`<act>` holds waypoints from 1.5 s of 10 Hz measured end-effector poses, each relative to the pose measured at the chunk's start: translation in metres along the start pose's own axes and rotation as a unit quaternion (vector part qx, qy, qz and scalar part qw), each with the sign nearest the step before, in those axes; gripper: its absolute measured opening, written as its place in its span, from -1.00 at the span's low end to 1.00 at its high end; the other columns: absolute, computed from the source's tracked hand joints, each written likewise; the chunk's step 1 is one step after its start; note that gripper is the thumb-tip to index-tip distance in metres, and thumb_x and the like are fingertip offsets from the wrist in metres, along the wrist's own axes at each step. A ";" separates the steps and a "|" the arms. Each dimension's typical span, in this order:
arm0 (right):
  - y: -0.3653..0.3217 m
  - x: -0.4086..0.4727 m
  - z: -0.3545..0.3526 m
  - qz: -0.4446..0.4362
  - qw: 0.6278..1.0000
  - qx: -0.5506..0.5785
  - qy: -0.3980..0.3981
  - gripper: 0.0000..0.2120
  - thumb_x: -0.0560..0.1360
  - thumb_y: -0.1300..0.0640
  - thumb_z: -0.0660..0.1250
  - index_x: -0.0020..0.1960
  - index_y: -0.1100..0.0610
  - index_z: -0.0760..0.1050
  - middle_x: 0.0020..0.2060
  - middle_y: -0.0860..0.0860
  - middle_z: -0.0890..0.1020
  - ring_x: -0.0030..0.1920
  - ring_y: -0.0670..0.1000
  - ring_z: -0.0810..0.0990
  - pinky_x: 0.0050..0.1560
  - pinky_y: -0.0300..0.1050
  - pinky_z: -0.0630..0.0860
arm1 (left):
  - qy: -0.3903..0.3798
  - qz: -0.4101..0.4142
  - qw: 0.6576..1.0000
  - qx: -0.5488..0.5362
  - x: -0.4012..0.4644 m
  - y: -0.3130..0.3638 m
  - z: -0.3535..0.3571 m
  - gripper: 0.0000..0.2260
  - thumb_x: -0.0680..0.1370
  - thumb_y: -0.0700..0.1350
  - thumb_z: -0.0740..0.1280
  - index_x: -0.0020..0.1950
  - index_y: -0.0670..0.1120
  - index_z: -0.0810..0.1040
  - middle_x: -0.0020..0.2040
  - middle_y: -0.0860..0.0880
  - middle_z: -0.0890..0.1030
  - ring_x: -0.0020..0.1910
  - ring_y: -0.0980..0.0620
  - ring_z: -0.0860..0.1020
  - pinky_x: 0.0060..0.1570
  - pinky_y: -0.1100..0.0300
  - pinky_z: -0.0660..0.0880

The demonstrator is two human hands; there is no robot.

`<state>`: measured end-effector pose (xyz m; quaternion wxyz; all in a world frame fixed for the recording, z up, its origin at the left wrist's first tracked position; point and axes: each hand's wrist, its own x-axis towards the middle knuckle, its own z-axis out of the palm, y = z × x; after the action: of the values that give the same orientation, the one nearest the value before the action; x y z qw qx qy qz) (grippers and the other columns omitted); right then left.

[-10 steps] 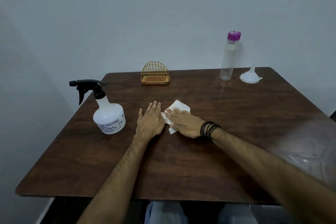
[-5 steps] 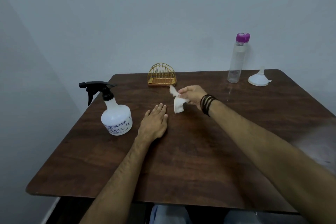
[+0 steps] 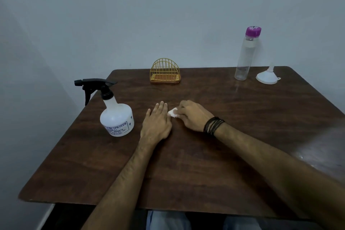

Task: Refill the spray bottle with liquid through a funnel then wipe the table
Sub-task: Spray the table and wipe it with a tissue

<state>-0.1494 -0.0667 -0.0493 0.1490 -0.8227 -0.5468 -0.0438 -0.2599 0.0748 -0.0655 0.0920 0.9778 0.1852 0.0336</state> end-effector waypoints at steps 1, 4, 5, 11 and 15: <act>-0.010 -0.019 -0.005 -0.019 1.000 -0.001 -0.015 -0.74 0.61 0.14 0.26 0.24 0.10 0.62 0.11 0.04 0.60 0.15 0.05 0.55 0.14 -0.08 0.47 | -0.009 -0.002 1.000 0.016 0.000 0.000 0.001 -0.49 0.72 -0.01 -0.07 0.66 -0.12 -0.03 0.67 -0.06 -0.03 0.65 0.00 -0.06 0.59 -0.04 -0.08; 0.009 0.055 -0.004 0.081 0.997 -0.006 0.021 -0.72 0.54 0.27 0.36 0.21 0.08 0.65 0.13 0.04 0.58 0.14 0.09 0.59 0.14 -0.13 0.49 | -0.014 -0.012 1.000 -0.003 -0.002 0.002 -0.003 -0.49 0.72 0.02 -0.07 0.67 -0.07 -0.03 0.67 -0.03 -0.03 0.65 0.02 -0.07 0.60 -0.08 -0.12; 0.008 0.059 -0.006 0.068 0.998 -0.001 0.012 -0.70 0.53 0.29 0.35 0.20 0.05 0.66 0.11 0.02 0.62 0.14 0.06 0.59 0.05 -0.21 0.44 | -0.011 -0.014 1.000 -0.007 -0.002 0.002 -0.004 -0.49 0.72 0.01 -0.07 0.67 -0.07 -0.02 0.67 -0.03 -0.03 0.65 0.02 -0.06 0.60 -0.10 -0.12; 0.040 0.036 -0.042 0.214 0.966 0.104 0.096 -0.87 0.48 0.15 0.47 -0.04 -0.05 0.73 -0.13 -0.08 0.72 -0.09 -0.08 0.64 0.01 -0.13 0.59 | 0.002 -0.016 1.000 -0.008 0.001 -0.003 0.000 -0.48 0.71 0.04 -0.06 0.66 -0.06 0.02 0.67 -0.07 0.01 0.65 -0.03 -0.03 0.58 -0.15 -0.11; 0.015 -0.015 -0.029 0.078 0.994 0.076 -0.003 -0.78 0.52 -0.07 0.40 0.09 -0.03 0.70 0.01 -0.07 0.66 -0.01 -0.10 0.62 0.06 -0.06 0.59 | 0.006 -0.033 0.999 -0.019 0.003 -0.004 0.002 -0.48 0.71 0.05 -0.06 0.66 -0.05 0.02 0.67 -0.10 0.00 0.65 -0.06 -0.04 0.59 -0.15 -0.09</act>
<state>-0.1390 -0.0941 -0.0288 0.2127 -0.8493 -0.4830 0.0125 -0.2586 0.0791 -0.0686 0.1110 0.9690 0.2173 0.0397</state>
